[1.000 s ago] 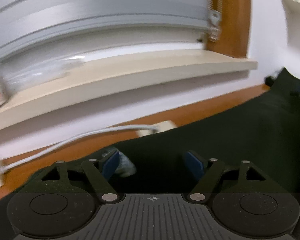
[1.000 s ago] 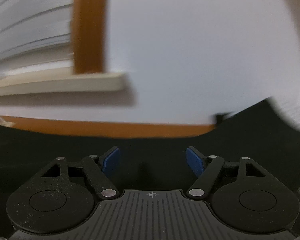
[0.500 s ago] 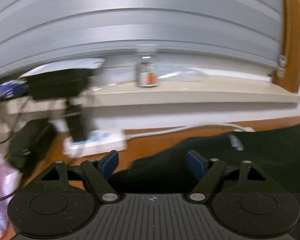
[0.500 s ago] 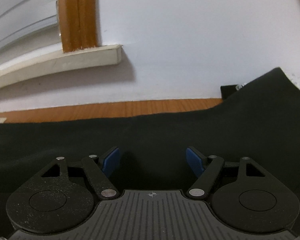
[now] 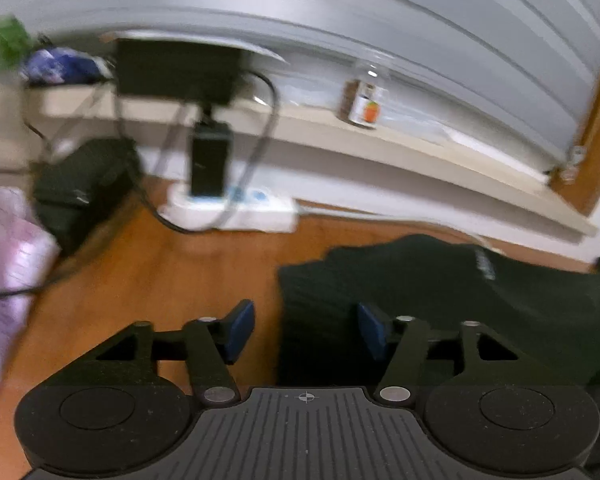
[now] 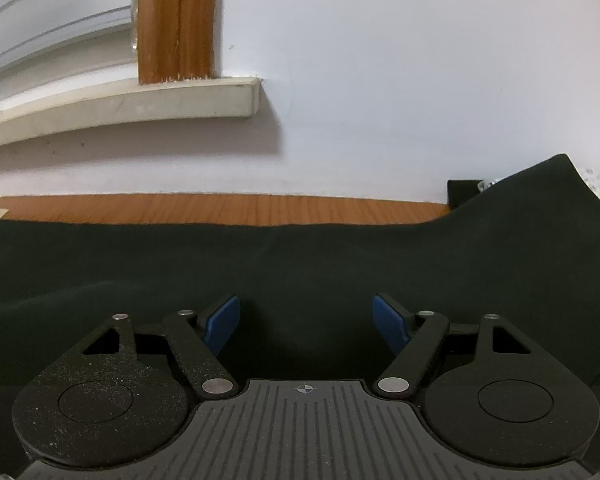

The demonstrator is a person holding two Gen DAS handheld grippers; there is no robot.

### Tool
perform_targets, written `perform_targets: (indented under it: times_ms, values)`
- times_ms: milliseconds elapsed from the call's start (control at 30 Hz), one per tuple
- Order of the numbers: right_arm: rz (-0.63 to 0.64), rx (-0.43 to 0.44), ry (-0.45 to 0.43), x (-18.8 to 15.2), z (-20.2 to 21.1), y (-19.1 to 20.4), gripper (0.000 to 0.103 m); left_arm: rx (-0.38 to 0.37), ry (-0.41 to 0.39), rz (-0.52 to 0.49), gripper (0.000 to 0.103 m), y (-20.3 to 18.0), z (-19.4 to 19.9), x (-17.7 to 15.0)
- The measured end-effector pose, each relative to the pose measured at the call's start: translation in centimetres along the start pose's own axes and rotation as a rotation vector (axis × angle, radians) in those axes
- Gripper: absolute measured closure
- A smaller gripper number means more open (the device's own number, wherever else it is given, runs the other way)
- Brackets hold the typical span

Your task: Fold clothes

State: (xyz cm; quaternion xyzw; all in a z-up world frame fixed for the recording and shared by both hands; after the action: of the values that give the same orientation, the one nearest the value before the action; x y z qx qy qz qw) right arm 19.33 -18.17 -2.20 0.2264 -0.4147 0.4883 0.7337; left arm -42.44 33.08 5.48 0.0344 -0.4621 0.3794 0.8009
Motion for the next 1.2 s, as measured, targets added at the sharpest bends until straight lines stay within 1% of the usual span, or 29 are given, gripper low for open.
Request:
perform_targets:
  times_ms: [100, 167, 200, 233, 300, 333, 367, 400, 433, 467, 533, 600, 633, 667, 700, 733, 767, 800, 833, 900, 967, 1033, 1067, 1133, 1200]
  values:
    - [0.004, -0.002, 0.002, 0.0, 0.0, 0.1, 0.03, -0.084, 0.036, 0.078, 0.037, 0.6, -1.7, 0.8]
    - [0.003, -0.003, 0.0, 0.0, 0.0, 0.1, 0.03, -0.161, 0.077, 0.17, 0.038, 1.2, -3.0, 1.3]
    - [0.003, -0.002, -0.001, -0.1, 0.0, 0.1, 0.03, -0.189, 0.089, 0.216, 0.041, 1.6, -3.5, 1.6]
    - [0.003, -0.002, -0.002, -0.1, 0.0, 0.1, 0.03, -0.196, 0.097, 0.252, 0.047, 1.9, -4.1, 1.7]
    - [0.003, -0.001, -0.003, -0.1, 0.0, 0.1, 0.029, -0.203, 0.111, 0.319, 0.053, 2.4, -5.2, 2.1]
    - [0.004, -0.001, -0.003, -0.1, 0.0, 0.1, 0.029, -0.201, 0.105, 0.335, 0.064, 2.5, -5.5, 2.1]
    - [0.005, -0.002, -0.002, -0.1, 0.0, 0.2, 0.029, -0.198, 0.097, 0.349, 0.071, 2.4, -5.6, 2.2]
    - [0.006, -0.002, -0.002, -0.1, 0.0, 0.2, 0.029, -0.18, 0.068, 0.331, 0.076, 2.0, -5.4, 2.3]
    - [0.008, -0.002, -0.001, -0.1, 0.0, 0.2, 0.029, -0.159, 0.036, 0.307, 0.083, 1.5, -5.1, 2.4]
    - [0.01, -0.003, -0.002, -0.1, 0.0, 0.2, 0.029, -0.139, 0.003, 0.283, 0.084, 1.1, -4.7, 2.5]
    - [0.013, -0.004, -0.003, -0.1, 0.0, 0.3, 0.029, -0.075, -0.148, 0.212, 0.087, -0.7, -2.3, 3.2]
    - [0.015, -0.003, -0.003, -0.1, 0.0, 0.3, 0.029, -0.014, -0.301, 0.123, 0.087, -3.1, 0.4, 4.0]
    - [0.016, -0.002, -0.001, -0.1, 0.0, 0.3, 0.029, -0.022, -0.278, 0.073, 0.086, -4.4, 0.5, 4.0]
    - [0.018, -0.003, 0.001, -0.1, 0.0, 0.3, 0.029, -0.038, -0.234, 0.021, 0.083, -5.7, 0.4, 3.8]
    - [0.02, -0.003, 0.002, -0.1, 0.0, 0.4, 0.029, -0.053, -0.19, -0.031, 0.076, -7.0, 0.4, 3.5]
    - [0.022, -0.004, 0.002, -0.1, 0.0, 0.4, 0.029, -0.084, -0.1, -0.059, 0.071, -7.8, -0.2, 2.9]
    - [0.023, -0.005, 0.002, -0.1, 0.0, 0.4, 0.029, -0.091, -0.04, -0.068, 0.07, -8.1, -0.7, 2.1]
    - [0.023, -0.006, -0.001, 0.0, 0.0, 0.4, 0.029, -0.093, 0.013, -0.074, 0.07, -8.3, -1.0, 1.2]
    - [0.023, -0.006, -0.003, 0.0, 0.1, 0.4, 0.029, -0.092, 0.039, -0.084, 0.07, -8.3, -1.0, 0.3]
    - [0.021, -0.006, -0.005, 0.0, 0.1, 0.4, 0.029, -0.094, 0.074, -0.091, 0.07, -8.0, -0.9, -1.3]
    - [0.022, -0.004, -0.001, 0.0, 0.0, 0.4, 0.029, -0.112, 0.084, -0.071, 0.064, -7.4, -0.4, -2.4]
    - [0.027, -0.005, 0.002, 0.0, 0.0, 0.5, 0.029, -0.132, 0.095, -0.081, 0.055, -7.4, 0.1, -3.1]
    - [0.028, -0.005, 0.003, 0.0, 0.0, 0.5, 0.029, -0.142, 0.1, -0.087, 0.054, -7.5, 0.3, -3.5]
    - [0.03, -0.006, 0.003, 0.0, 0.0, 0.5, 0.029, -0.161, 0.098, -0.093, 0.047, -7.4, 0.8, -3.7]
    - [0.03, -0.007, 0.004, 0.0, 0.0, 0.5, 0.029, -0.178, 0.075, -0.076, 0.043, -7.0, 1.1, -3.3]
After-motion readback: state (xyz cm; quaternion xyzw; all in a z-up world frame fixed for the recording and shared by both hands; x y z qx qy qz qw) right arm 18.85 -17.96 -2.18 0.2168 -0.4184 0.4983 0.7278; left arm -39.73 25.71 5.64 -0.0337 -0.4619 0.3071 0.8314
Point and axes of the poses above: each gripper's, at about its wrist camera, not at the fingertips, and z roughly against the way its jaws point, y to its left, x to its top, the point moved 4 cm from there along -z, roughly the way its jaws point, and after that the axes turned 3 degrees about -x, right-handed, at the moved point
